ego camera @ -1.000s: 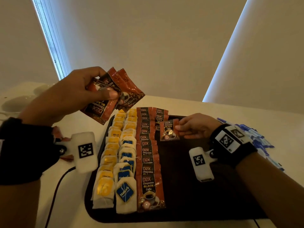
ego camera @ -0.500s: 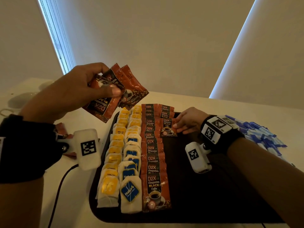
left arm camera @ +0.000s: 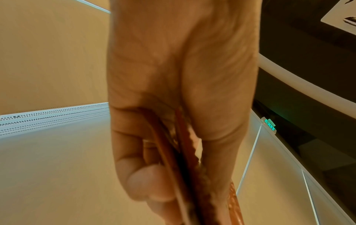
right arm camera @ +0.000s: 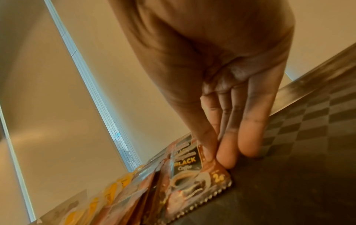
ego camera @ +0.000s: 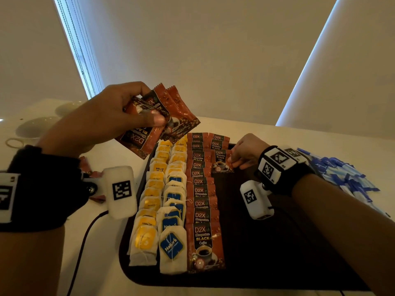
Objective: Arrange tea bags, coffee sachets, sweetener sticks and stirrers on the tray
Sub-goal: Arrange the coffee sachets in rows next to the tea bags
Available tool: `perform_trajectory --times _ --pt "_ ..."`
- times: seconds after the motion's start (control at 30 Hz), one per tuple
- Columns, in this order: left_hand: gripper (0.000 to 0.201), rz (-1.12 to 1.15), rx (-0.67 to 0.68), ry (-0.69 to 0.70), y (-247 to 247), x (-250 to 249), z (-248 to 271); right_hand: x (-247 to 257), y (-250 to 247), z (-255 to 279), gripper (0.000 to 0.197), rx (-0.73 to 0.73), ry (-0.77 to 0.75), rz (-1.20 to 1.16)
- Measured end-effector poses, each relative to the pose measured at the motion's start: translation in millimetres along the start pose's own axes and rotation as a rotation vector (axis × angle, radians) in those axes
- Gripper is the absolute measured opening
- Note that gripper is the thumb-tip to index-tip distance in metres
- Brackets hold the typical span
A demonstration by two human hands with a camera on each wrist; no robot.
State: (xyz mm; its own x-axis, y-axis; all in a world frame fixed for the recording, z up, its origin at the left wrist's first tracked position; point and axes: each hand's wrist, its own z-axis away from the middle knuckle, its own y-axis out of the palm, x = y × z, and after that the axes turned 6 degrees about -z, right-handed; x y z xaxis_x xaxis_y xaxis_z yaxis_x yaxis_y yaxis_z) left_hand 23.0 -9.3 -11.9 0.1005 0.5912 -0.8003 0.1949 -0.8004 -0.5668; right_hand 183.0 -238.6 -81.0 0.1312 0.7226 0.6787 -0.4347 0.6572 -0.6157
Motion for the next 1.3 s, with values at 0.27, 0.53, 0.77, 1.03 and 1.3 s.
perform_trajectory --times 0.27,0.53,0.77,1.03,1.3 --pt "0.041 -0.002 -0.009 -0.014 4 -3 0 0 0 5 0.018 0.007 0.027 0.014" --pt "0.021 -0.071 0.045 -0.028 12 -2 -3 25 0 57 0.026 -0.107 -0.552 -0.233" --pt "0.029 -0.031 0.095 -0.024 16 -10 0 22 19 85 0.016 0.067 -0.691 -0.345" --pt "0.030 -0.016 0.080 -0.039 16 -11 2 17 23 88 0.012 0.070 -0.673 -0.489" --pt "0.019 -0.047 -0.081 -0.015 9 -5 0 8 12 86 0.011 0.040 -0.570 -0.504"
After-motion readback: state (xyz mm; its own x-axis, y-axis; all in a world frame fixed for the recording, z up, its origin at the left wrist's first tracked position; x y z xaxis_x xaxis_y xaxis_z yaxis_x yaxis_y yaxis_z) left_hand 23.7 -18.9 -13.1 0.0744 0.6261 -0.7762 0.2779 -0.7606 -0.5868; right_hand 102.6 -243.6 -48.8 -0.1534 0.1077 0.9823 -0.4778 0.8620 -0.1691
